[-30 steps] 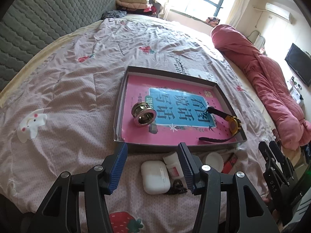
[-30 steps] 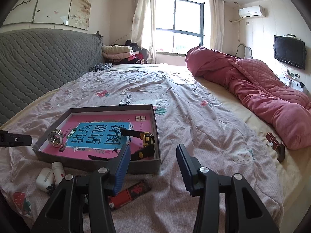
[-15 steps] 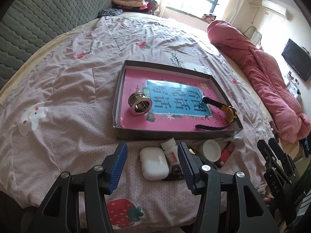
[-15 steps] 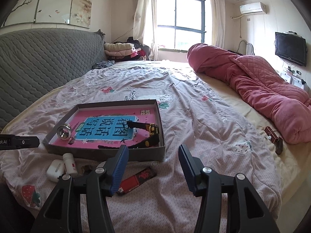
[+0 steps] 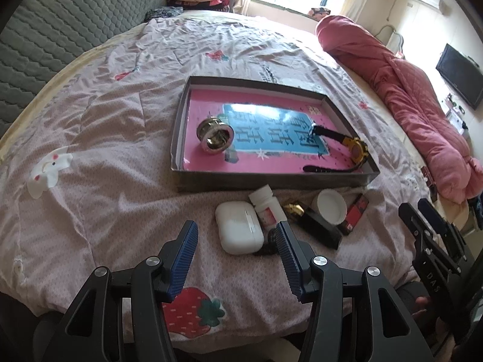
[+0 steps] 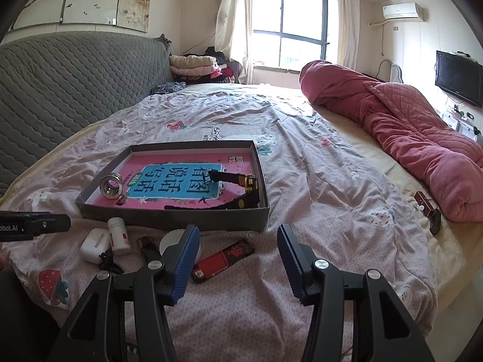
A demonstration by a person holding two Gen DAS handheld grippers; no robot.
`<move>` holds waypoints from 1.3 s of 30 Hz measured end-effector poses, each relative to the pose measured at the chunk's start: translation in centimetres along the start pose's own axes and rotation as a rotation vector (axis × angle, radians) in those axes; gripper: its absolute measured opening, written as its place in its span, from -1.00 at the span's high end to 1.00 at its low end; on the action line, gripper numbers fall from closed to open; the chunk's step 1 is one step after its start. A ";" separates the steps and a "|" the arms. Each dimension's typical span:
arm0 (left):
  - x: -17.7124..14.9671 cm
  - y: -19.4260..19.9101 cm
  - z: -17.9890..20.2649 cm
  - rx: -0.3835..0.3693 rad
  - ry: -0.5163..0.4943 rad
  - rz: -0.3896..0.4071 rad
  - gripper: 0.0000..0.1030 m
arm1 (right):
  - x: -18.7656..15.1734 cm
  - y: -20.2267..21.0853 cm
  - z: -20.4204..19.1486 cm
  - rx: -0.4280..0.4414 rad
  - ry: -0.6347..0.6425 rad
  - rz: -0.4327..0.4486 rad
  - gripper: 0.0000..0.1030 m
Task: Organize rigid objects
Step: 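Withdraw both grippers from the box back toward the remaining items, then lower the left gripper onto the white earbud case while the right gripper approaches the red lighter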
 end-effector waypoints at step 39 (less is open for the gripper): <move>-2.2 -4.8 0.0 0.068 0.001 -0.108 -0.08 | -1.8 -1.6 -1.1 0.027 0.020 -0.097 -0.03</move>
Point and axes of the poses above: each gripper's, at about its wrist camera, not at the fingertips, and y roughly against the way its jaws point, z to its right, x to its top, the point moved 10 cm from there along -y, roughly the way its jaws point, and after that the axes turned 15 degrees about -z, right-handed, at the moved point
